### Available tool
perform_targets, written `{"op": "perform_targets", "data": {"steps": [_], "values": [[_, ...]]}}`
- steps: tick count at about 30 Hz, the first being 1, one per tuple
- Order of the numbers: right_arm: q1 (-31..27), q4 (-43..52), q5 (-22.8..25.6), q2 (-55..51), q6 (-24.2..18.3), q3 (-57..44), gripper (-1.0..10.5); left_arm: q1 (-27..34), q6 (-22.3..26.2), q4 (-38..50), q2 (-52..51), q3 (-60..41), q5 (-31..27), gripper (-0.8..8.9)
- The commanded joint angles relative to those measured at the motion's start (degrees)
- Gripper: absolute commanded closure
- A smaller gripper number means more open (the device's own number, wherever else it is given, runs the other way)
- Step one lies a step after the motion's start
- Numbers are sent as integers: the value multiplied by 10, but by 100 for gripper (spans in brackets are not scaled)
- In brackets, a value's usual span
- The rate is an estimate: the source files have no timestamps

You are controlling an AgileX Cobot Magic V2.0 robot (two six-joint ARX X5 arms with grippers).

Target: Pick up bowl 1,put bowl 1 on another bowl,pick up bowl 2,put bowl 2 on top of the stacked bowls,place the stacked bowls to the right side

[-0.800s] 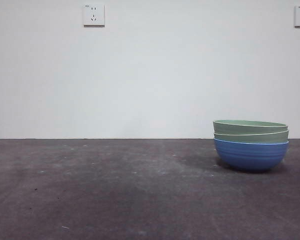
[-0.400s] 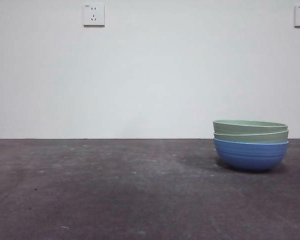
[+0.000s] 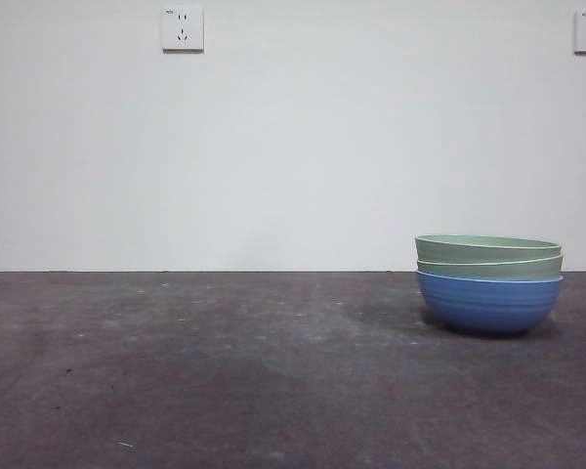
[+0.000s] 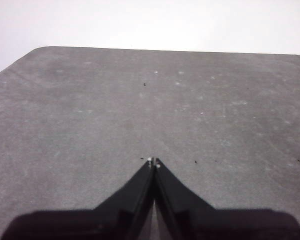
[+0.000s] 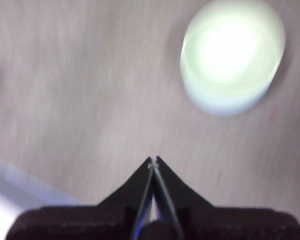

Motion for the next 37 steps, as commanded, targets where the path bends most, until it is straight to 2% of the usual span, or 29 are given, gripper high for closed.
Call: {"op": "perform_targets", "data": {"steps": [1,4,11,15,22,30,37], "values": [[-16,101,-19,-53,0,-38,945,1,-3,-2,-2,-7,3,814],[-44,197,-59,-121,-1,-114,945,1,-3,-2,-2,-7,4,814],[-96,429,-52,-282,-3,-353,945,1,-3,-2,-2,-7,4,814],[-100,503,-37,-358,-3,-464,945,1,-3,-2,-2,-7,4,814],[-100,516,21,-439,-2,-575,945,1,-3,-2,-2,-7,4,814],[-100,512,19,-493,12,-648,945,1,-3,-2,-2,-7,4,814],[-100,503,20,-496,19,-667,945,1,-3,-2,-2,-7,4,814]]}}
